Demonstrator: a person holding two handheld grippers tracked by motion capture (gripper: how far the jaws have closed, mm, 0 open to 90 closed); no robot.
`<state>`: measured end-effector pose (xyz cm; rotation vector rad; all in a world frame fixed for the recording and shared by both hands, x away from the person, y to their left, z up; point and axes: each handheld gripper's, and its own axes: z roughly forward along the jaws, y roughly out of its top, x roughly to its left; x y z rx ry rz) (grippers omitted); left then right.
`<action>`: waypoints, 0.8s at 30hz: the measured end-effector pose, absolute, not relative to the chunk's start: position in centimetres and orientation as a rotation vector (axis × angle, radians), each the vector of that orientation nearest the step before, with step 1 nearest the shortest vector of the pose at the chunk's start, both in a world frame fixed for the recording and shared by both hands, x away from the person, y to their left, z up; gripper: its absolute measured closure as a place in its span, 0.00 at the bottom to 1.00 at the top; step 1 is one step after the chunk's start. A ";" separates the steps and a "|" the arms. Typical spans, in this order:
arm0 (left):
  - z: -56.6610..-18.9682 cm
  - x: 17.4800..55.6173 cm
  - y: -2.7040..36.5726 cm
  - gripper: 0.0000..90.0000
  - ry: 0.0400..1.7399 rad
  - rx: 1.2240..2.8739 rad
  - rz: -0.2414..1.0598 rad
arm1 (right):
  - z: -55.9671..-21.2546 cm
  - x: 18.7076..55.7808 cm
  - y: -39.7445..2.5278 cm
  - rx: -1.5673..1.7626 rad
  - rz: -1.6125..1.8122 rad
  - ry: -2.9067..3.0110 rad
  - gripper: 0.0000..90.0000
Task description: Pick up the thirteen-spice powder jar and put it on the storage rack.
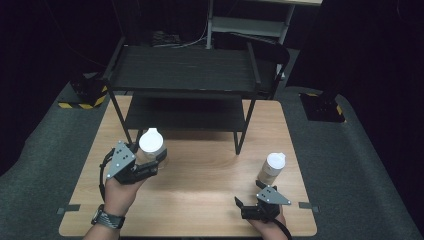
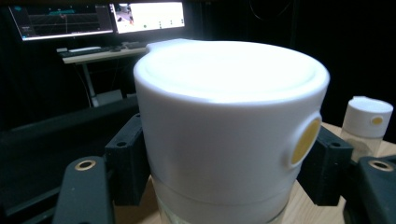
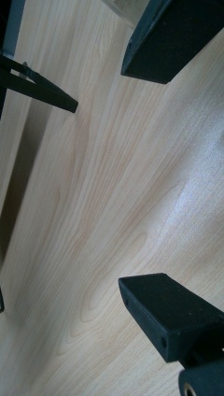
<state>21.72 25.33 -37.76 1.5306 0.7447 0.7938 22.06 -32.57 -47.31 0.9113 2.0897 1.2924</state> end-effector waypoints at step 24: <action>-29.4 23.4 25.4 0.34 0.675 1.496 0.840 | -47.3 22.1 -32.7 0.915 1.299 2.090 0.02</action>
